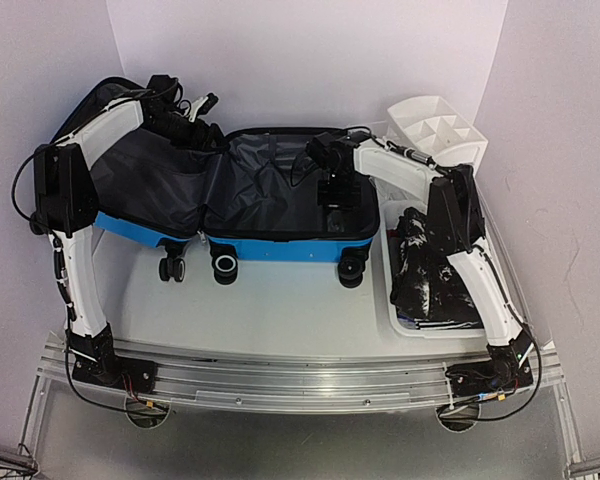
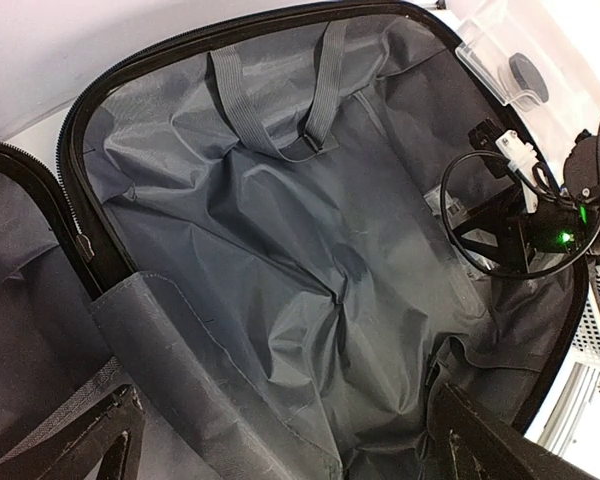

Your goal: Open, take out, and arrange the luggage

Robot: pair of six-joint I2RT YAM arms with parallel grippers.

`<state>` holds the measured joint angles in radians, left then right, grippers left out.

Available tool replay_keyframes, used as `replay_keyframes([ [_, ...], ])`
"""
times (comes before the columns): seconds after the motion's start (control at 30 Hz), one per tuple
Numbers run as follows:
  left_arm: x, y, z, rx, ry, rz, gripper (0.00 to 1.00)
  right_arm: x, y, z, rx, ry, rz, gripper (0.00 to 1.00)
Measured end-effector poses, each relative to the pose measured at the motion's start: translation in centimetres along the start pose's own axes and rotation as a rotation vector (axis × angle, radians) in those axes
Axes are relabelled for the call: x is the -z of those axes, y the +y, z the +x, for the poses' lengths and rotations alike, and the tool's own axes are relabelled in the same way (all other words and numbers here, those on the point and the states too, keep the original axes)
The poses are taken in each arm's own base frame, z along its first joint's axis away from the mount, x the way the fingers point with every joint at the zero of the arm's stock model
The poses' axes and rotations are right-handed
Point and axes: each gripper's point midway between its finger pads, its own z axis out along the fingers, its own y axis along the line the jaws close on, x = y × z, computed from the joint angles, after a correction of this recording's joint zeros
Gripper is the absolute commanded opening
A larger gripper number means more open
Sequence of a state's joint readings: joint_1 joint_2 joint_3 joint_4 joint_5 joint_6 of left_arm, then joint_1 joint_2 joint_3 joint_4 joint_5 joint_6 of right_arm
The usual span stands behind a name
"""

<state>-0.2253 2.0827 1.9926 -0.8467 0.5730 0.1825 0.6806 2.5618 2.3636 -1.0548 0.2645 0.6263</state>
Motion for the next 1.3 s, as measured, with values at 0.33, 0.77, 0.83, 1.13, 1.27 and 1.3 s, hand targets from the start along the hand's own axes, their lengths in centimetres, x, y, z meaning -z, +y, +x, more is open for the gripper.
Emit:
replay_keyframes([
  [0.33,0.0,0.0,0.0,-0.001,0.0,-0.001,0.99,2.3,1.8,-2.0,0.078,-0.012,-0.142,0.0],
  [0.77,0.0,0.0,0.0,-0.001,0.0,-0.001,1.0,26.0,1.7,-9.3,0.306,-0.53,-0.387,0.0],
  [0.83,0.0,0.0,0.0,-0.001,0.0,0.0,1.0,27.7,-1.6,-10.5,0.29,-0.578,-0.346,0.0],
  [1.13,0.0,0.0,0.0,-0.001,0.0,-0.001,1.0,20.6,-11.1,-13.4,0.422,-0.501,0.061,0.0],
  [1.27,0.0,0.0,0.2,0.001,0.004,0.0,1.0,15.8,-11.7,-12.7,0.503,-0.397,0.164,0.0],
  [1.3,0.0,0.0,0.2,0.001,0.003,0.0,1.0,15.1,-12.0,-12.5,0.515,-0.379,0.187,0.0],
])
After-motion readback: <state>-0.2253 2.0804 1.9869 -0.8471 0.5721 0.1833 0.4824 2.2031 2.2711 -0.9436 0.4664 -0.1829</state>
